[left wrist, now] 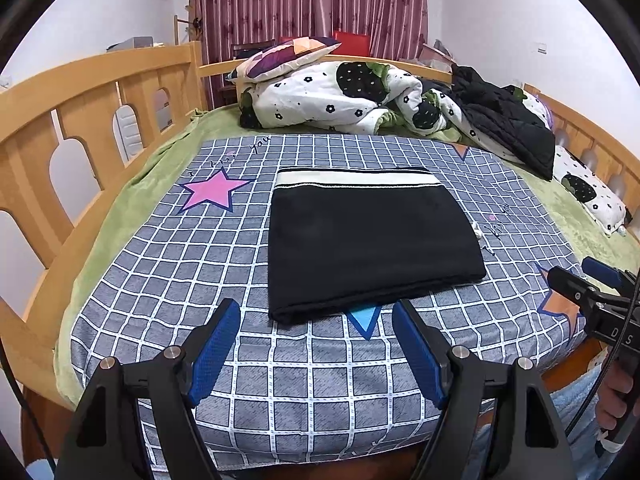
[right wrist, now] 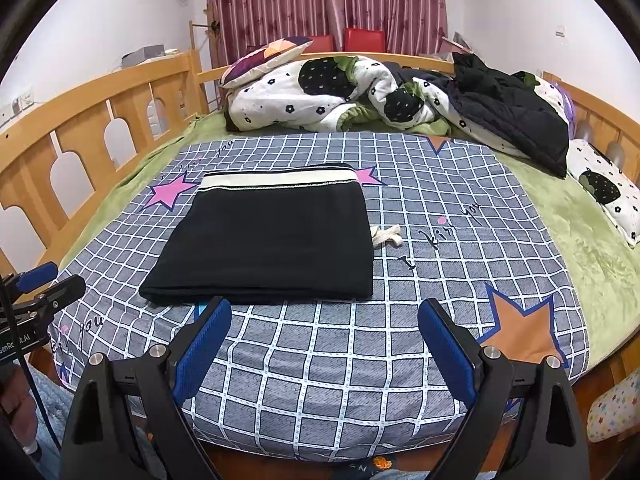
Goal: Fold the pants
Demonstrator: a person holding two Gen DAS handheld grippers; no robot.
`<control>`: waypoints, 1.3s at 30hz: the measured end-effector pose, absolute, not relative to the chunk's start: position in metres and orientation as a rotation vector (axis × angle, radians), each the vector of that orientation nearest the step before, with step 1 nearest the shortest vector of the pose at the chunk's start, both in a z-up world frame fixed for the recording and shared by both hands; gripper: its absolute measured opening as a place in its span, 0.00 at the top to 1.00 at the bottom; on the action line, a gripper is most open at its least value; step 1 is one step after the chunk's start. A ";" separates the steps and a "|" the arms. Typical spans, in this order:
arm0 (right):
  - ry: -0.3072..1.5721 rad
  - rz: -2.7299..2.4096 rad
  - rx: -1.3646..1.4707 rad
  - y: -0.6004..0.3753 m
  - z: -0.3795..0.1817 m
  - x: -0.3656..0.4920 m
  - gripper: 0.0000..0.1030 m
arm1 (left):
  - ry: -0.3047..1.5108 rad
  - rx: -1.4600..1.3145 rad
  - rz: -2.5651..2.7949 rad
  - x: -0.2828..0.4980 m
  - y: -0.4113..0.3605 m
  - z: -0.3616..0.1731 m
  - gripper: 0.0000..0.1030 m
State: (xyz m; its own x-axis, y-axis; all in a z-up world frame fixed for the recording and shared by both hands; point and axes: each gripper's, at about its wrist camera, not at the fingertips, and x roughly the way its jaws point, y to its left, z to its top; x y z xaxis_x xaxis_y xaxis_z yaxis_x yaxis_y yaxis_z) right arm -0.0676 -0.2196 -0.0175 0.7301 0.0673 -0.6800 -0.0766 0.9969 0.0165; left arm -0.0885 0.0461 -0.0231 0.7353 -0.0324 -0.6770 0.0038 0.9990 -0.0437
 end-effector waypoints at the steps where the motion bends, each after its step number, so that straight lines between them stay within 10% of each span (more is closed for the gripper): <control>1: 0.749 0.079 -0.012 -0.220 -0.018 -0.067 0.10 | 0.746 -0.042 -0.020 -0.088 0.047 -0.023 0.25; 39: 0.748 0.060 -0.016 -0.225 -0.019 -0.067 0.10 | 0.740 -0.041 -0.011 -0.088 0.049 -0.024 0.25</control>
State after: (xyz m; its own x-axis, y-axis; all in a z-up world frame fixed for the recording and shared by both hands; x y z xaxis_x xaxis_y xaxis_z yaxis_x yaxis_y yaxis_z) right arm -0.0666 -0.2253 -0.0193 0.7316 0.0489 -0.6800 -0.0603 0.9982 0.0069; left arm -0.0880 0.0492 -0.0243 0.7387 -0.0243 -0.6736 -0.0048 0.9991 -0.0413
